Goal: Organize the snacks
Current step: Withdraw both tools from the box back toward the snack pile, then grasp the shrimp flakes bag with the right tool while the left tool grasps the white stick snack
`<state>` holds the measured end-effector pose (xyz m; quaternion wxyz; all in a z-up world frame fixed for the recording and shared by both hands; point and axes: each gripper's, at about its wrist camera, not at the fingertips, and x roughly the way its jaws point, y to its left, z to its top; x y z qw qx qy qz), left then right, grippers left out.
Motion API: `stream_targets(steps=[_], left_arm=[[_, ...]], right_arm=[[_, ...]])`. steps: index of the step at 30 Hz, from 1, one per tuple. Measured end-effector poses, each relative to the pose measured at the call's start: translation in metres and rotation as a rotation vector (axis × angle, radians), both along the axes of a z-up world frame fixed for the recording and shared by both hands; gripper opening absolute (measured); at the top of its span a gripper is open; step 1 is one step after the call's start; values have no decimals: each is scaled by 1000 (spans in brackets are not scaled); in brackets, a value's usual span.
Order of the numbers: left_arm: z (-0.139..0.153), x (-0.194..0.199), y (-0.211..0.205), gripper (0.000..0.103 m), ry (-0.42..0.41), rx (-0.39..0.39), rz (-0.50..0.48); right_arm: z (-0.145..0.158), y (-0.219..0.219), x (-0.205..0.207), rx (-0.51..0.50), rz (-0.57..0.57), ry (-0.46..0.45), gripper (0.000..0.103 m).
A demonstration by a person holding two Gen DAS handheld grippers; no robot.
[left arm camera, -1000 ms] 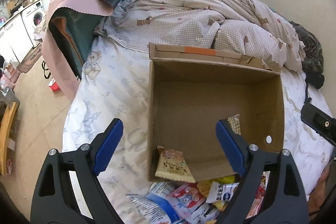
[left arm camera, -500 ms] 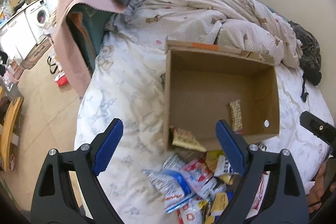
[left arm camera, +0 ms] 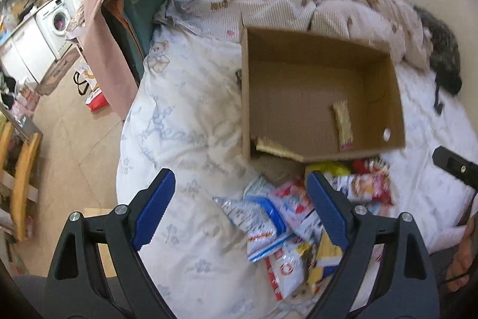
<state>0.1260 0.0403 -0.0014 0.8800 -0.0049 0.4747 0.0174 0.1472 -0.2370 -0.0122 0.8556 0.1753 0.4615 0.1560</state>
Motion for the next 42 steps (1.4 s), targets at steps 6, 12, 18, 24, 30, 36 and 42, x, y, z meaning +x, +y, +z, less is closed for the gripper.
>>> stream_targets(steps=[6,12,18,24,30,36,42], left_arm=[[-20,-5,-10,88,74,23,-19],[-30,-8,-3,88,119,-7,18],[-37,-5,9,88,165,-51,69],[-39,-3,13,88,184,-87,87],[-41,-4,11,88,189,-83,81],[-42,-4,16,88,195,-80,96],[-48,2,28,88,216,-116,166]], right_arm=[[-20,1,-11,-30,18,73,83],[-34,-13,-14,20,-14,151,83],[-73,-9,-8,-22,-8,329,83],[-126,-17,-4,116,-93,564,86],[-149,-3,5,120,-134,636,102],[-156,-1,8,99,-133,643,103],[-163,14,11,37,-134,617,103]])
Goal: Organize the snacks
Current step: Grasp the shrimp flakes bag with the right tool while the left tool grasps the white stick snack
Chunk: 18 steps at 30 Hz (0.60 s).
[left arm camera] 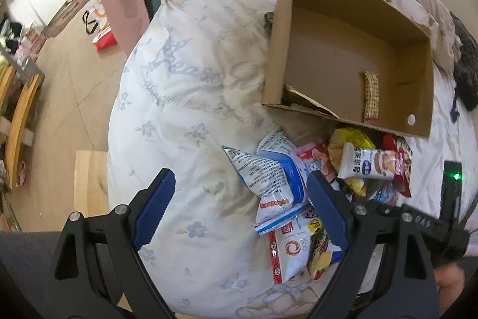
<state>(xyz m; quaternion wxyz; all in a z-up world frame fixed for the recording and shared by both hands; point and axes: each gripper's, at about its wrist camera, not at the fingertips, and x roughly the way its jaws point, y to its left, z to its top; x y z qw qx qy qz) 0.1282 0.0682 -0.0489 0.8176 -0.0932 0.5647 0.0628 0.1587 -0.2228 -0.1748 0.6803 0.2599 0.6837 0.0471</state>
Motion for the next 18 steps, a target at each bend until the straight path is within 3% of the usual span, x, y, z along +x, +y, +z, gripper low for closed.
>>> stream_targets(steps=[4,5,6,9,11,18], left_arm=[[-4,1,-1,88,7,15,2],[-4,1,-1,88,7,16,2],[-4,0,0,88,8,16,3],[-7,0,3,88,18,7,10],[-8,1,4,88,27,-7,16],[-7,2,-7,88,30,-21,-21]], right_arm=[[1,7,-2,-9,37,-28,103],[3,6,-3,-8,52,-35,96],[6,6,-4,-4,66,-40,81],[15,0,-13,26,74,-59,63],[20,-5,-19,43,73,-60,56],[57,-14,-43,152,86,-98,54]])
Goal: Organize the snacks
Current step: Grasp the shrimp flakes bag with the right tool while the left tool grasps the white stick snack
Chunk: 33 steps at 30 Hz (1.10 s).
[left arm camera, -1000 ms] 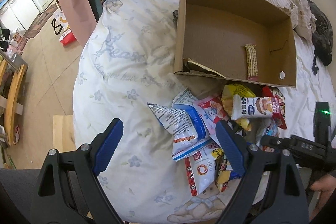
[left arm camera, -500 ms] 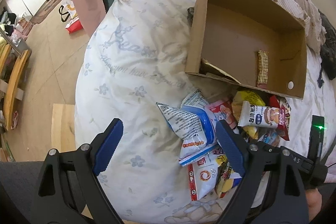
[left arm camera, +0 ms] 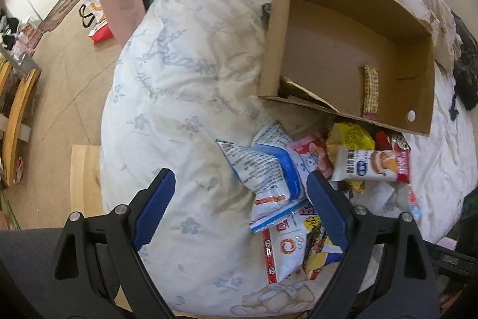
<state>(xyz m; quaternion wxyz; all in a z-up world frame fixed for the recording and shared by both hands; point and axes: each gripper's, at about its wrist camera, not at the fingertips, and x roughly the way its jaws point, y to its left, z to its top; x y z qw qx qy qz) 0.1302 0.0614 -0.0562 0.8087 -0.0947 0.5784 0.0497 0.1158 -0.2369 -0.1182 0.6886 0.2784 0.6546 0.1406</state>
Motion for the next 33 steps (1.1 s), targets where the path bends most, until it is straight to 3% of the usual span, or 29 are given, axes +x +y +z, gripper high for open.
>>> stream_targets(steps=[5,11,15,19,27,31,33], left_arm=[[-5,8,-25,88,38,-46,-95],[-1,12,-65,88,12,21,-249],[-5,14,-77,88,13,39,-300],[-7,17,-89,88,1,59,-355],[-6,21,-163,87,-51,182,-809],[-17,26,-185,76,-89,284,-918],[-26,30,-191,59,-67,285,-941]], right_arm=[[28,-28,7,-13,-38,-84,54],[7,-33,5,-60,-43,-29,54],[18,-23,3,-115,34,-88,54],[12,-21,5,-90,30,-66,54],[12,-23,8,-81,48,-80,54],[13,-23,7,-71,58,-78,54],[13,-18,9,-69,61,-77,54]])
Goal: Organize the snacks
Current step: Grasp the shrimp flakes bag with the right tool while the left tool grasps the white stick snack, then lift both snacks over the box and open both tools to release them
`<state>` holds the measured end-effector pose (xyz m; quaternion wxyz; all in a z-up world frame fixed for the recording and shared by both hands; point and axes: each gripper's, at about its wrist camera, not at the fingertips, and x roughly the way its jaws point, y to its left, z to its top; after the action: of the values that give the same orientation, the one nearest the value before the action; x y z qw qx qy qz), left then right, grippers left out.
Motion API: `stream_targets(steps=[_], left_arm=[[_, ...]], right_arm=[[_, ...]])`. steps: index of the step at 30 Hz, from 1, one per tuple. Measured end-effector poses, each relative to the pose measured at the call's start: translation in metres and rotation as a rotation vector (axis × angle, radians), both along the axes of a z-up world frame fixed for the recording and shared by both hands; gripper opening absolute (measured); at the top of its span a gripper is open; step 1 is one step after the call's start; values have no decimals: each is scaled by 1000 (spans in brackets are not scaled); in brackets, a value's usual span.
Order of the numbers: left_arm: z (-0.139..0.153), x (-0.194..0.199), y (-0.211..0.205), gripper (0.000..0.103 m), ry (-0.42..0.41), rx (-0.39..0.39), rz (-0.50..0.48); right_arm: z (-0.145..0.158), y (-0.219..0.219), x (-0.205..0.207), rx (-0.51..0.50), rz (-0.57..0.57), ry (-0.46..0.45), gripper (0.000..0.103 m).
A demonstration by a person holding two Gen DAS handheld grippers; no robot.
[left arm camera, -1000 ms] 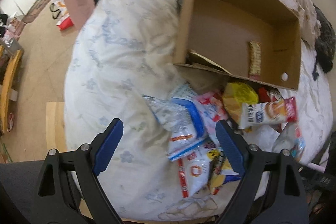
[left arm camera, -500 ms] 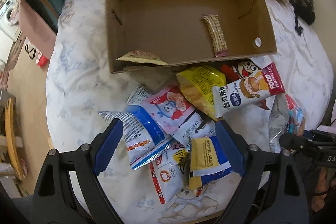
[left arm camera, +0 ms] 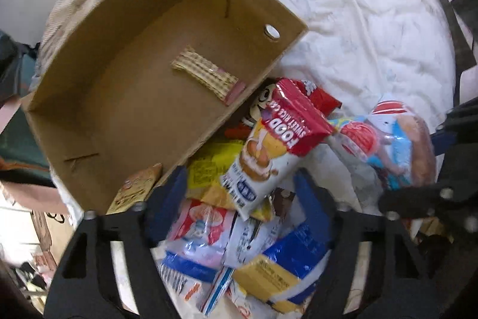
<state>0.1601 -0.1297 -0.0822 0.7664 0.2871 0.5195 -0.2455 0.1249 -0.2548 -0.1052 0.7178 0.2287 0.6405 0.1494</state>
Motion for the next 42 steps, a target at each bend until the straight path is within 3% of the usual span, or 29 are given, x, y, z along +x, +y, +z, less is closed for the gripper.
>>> stream_targets(steps=[3,6,17,25,29,36,42], left_arm=[[-7,3,0,29,22,-23,1],[-4,3,7,13,14,-69,23],[22,2,54,12,136,-305,282],[65,-18,96,12,38,-384,462],[79,-17,114,12,-48,-376,543],[86,-3,132,12,-86,-384,605],[92,30,134,12,-141,-311,633]], right_arm=[[-2,2,2,8,3,8,54],[-2,6,4,15,5,9,54],[6,4,0,33,-1,-28,54],[35,-2,1,67,-33,-147,54],[57,1,10,53,-33,-222,54],[78,11,38,41,-33,-296,54],[89,18,76,5,-24,-350,54]])
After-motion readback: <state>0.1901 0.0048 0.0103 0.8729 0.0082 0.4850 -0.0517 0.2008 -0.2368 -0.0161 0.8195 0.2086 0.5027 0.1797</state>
